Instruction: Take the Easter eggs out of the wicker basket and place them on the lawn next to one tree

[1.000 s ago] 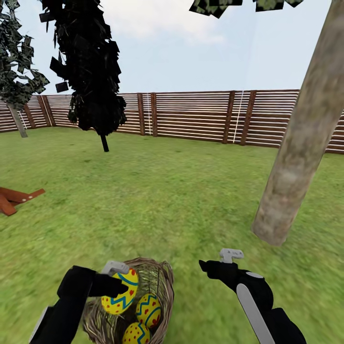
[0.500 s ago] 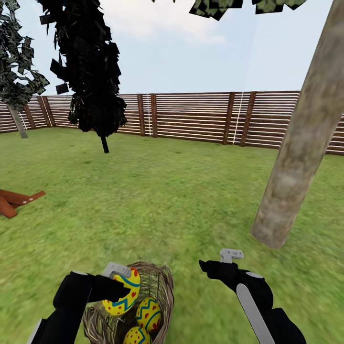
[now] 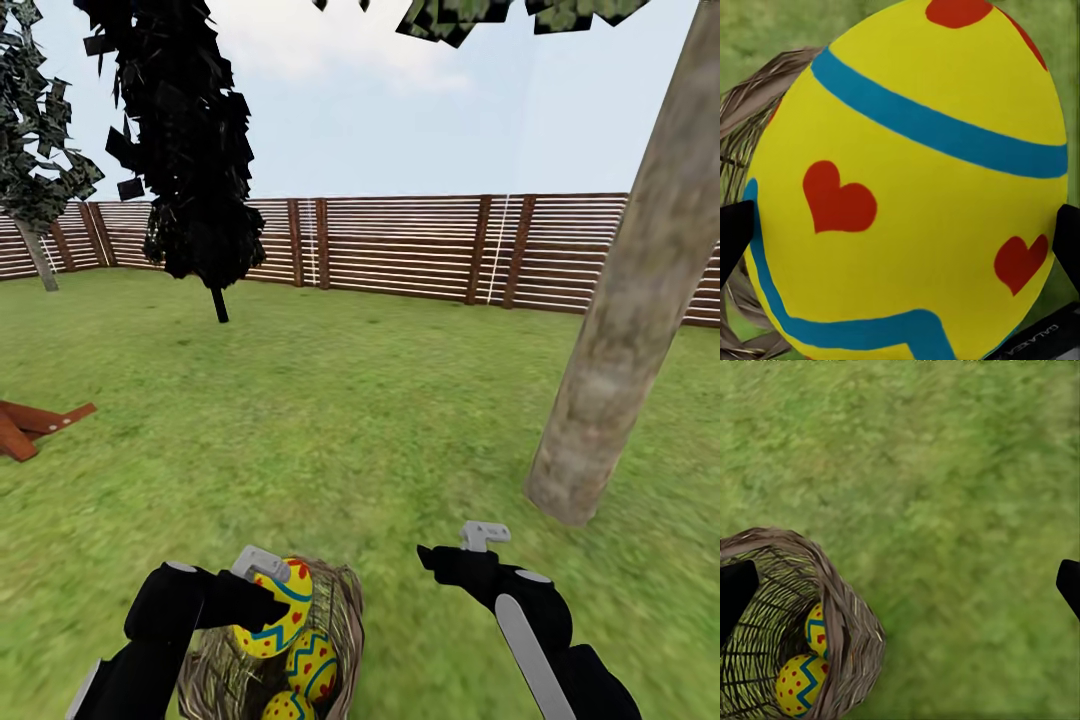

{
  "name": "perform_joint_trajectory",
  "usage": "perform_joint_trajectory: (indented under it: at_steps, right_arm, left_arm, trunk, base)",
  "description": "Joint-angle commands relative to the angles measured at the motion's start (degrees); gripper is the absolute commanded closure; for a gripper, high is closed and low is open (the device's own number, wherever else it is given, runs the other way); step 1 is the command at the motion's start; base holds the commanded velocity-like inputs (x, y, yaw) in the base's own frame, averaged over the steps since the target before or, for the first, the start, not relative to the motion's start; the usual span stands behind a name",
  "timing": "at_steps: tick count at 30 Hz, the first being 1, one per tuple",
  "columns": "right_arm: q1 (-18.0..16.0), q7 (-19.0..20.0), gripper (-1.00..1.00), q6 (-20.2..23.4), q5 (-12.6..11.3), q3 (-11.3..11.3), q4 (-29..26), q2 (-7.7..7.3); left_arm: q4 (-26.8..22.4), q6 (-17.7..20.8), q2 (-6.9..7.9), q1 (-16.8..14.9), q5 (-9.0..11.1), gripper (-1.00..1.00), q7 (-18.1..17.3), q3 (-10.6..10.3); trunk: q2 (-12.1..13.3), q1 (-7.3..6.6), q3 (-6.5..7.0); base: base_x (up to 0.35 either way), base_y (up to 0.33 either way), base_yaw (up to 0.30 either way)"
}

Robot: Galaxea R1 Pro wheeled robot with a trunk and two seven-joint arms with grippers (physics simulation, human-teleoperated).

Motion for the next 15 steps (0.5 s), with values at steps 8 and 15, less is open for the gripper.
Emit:
perform_joint_trajectory:
  at_steps: [8, 15]
  right_arm:
    - [-0.05, -0.65, -1.0, 0.07, -0.55, 0.27, -0.03, -0.13]
    - [-0.05, -0.61, -1.0, 0.03, -0.59, 0.25, 0.02, -0.14]
  left_arm:
    - [-0.06, 0.29, 0.04, -0.24, -0.64, 1.0, -1.12, 0.1]
    - [-0.03, 0.29, 0.12, -0.24, -0.68, 1.0, -1.1, 0.3]
  trunk:
    - [3.19, -1.77, 1.38]
    - [6.0, -3.31, 2.87]
  base:
    - [0.0, 0.0, 0.0]
    - [0.0, 0.0, -0.123]
